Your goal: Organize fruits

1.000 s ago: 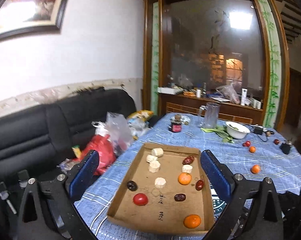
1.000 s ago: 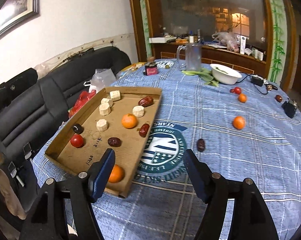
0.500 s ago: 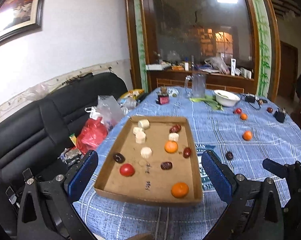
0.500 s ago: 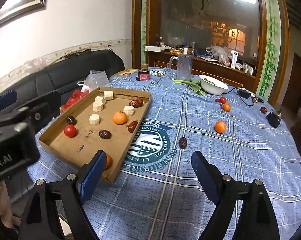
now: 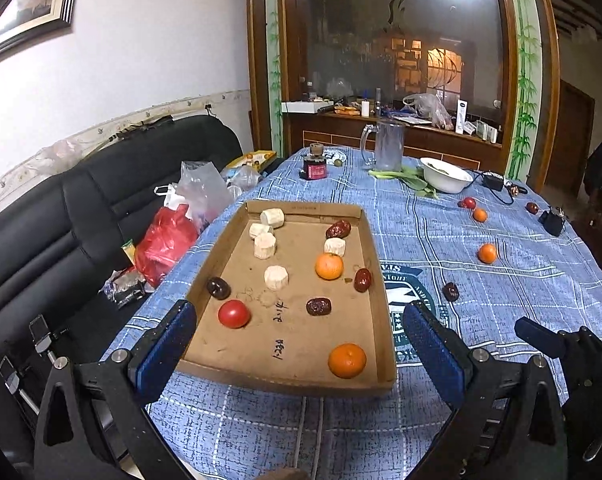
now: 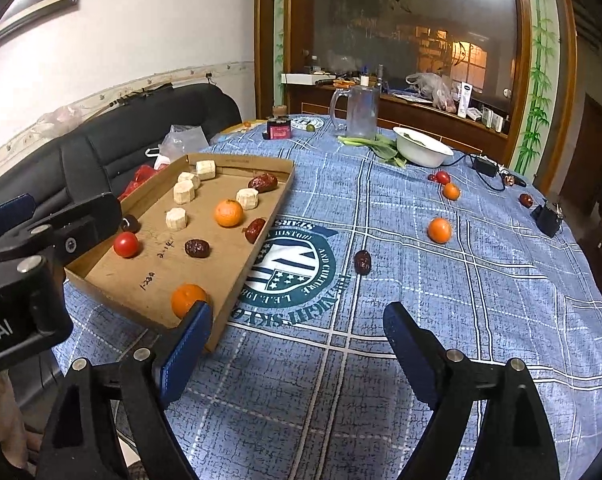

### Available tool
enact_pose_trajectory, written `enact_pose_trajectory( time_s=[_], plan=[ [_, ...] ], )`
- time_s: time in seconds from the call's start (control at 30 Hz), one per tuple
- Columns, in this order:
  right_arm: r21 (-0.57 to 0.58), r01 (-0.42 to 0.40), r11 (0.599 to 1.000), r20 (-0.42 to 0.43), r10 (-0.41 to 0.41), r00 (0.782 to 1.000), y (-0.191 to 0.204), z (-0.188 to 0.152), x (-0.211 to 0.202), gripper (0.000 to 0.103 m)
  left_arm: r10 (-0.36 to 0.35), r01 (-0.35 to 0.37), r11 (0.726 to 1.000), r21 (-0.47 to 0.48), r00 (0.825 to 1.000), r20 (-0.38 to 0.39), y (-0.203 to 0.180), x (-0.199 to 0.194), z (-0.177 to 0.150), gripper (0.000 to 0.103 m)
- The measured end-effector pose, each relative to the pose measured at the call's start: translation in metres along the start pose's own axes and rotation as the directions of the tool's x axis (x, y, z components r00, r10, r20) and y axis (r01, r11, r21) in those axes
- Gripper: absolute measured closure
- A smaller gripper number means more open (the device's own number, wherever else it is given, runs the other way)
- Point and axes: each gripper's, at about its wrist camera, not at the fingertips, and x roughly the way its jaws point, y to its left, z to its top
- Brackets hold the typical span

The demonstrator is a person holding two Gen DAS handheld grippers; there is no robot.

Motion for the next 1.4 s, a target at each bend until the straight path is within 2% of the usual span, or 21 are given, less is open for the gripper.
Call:
enact_pose_trajectory(
  time_s=[0.73, 1.4],
  plan=[
    [-0.020, 0.003, 1.000, -0.029, -0.004, 1.000, 0.006, -0.004, 0.006, 0.013, -0.023, 0.022, 1.000, -0.004, 0.997, -0.068, -0.003, 0.017, -0.005, 0.000],
    [-0.020, 0.000, 1.000, -0.052, -0.001, 0.999, 0.006, -0.006, 0.013, 0.012, -0.024, 0.023, 1.000, -0.005, 0.996, -0.090, -0.004, 0.024, -0.008, 0.000]
  ],
)
